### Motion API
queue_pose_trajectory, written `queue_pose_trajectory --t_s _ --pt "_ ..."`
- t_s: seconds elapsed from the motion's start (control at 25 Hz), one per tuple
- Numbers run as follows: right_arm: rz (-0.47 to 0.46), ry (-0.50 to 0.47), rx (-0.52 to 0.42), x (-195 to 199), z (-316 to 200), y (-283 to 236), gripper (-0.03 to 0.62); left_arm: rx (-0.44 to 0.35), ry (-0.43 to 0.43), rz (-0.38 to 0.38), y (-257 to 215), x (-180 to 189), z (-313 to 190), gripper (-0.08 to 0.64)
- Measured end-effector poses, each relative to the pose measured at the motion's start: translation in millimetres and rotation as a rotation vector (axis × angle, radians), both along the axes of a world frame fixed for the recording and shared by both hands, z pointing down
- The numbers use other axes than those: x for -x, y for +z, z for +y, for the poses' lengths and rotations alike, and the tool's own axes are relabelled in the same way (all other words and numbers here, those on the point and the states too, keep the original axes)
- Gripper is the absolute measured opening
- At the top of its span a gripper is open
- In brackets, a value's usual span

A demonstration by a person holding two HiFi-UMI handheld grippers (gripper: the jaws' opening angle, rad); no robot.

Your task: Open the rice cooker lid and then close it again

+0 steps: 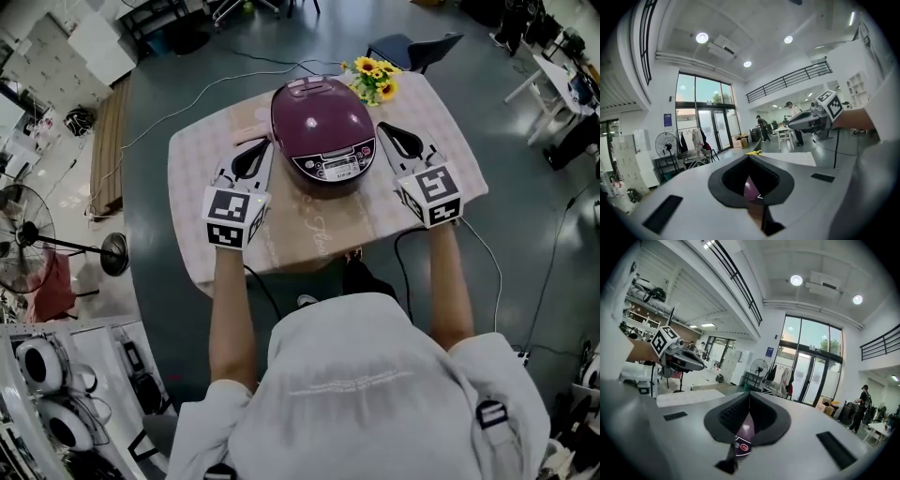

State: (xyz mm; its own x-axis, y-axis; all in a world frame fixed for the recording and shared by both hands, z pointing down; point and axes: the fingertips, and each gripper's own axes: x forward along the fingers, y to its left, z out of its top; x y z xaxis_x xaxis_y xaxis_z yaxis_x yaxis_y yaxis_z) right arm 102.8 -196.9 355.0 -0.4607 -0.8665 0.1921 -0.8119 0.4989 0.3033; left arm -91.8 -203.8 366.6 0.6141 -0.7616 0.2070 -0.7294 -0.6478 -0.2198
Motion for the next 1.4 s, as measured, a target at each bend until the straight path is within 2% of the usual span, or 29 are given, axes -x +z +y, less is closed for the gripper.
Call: queue_pose_trajectory --t_s 0.4,0.56,0.68,0.96,1.4 --pt "-0.006 -0.022 -0.064 15.8 49.0 -27.9 0.026 -0.111 -0.026 -0.033 -29.8 18.7 44.4 0.015" --pt "0.032 -0.015 -0.066 16.2 62.2 -25.0 0.026 -0.143 -0.018 -0.049 -36.0 19.4 61.1 0.015" --pt "0.072 -0.022 -0.071 20.8 72.8 -25.2 0.026 -0.143 -0.016 -0.048 -37.8 21.8 70.6 0.015" --pt "0.081 -0.061 -0.061 38.5 81.2 -22.5 0.026 -0.127 -0.019 -0.055 -33.7 27.3 81.4 0.015" --pt "0.104 -0.09 -0.036 57.5 76.3 -12.5 0.026 -0.088 -0.08 -0.039 -22.2 49.5 77.5 0.015"
